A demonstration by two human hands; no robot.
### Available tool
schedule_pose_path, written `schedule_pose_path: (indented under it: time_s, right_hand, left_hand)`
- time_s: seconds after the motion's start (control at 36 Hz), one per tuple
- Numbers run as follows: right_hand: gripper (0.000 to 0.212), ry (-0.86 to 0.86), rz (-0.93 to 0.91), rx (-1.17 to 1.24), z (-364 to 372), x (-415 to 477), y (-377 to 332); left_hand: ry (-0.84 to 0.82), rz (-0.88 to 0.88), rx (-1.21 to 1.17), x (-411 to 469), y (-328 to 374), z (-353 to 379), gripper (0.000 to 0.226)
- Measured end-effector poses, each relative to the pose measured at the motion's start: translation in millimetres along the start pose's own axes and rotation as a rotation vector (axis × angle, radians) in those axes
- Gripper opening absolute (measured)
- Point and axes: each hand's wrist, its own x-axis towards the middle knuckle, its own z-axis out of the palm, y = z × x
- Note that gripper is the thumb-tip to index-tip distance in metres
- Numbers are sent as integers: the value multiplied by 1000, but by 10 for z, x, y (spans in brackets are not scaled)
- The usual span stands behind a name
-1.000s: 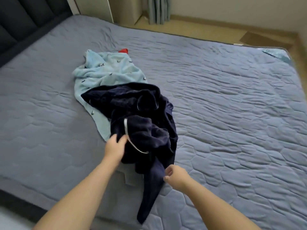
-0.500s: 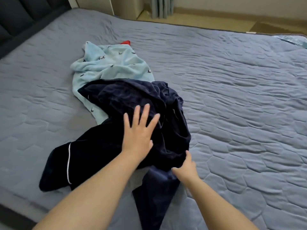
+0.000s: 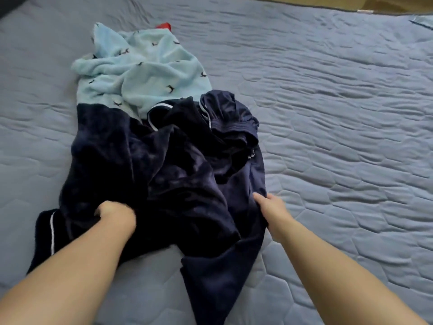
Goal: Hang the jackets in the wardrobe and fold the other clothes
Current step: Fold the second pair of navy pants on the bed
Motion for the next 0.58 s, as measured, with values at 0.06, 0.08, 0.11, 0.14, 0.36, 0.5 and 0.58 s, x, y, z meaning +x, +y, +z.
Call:
schedule_pose_path:
  time_s: [0.06, 0.08, 0.11, 0.14, 0.36, 0.5, 0.58]
  right_hand:
    - [14, -15, -34, -21, 17, -123, -152]
    - [15, -16, -53, -23, -4, -198, -254]
    - [16, -16, -77, -22, -39, -280, -366]
    - [17, -24, -100, -23, -91, -379, -494]
    - [28, -253, -362, -132, -1127, -1730, -1747]
    - [27, -397, -483, -155, -1975, -2963, -2465]
    - [23, -412, -544, -92, -2509, -3738, -2781]
  left_hand:
    - [-261, 13, 127, -160, 4, -209, 35]
    - [-317, 31, 157, -262, 31, -305, 29]
    - [-294, 52, 148, -378, 62, -393, 26]
    - [-181, 91, 82, -484, 105, -456, 25]
    - [889, 570, -879, -1904, 423, -1541, 69]
    - [1009, 674, -871, -2804, 396, -2196, 48]
    - [941, 616, -951, -3304, 390, -2203, 30]
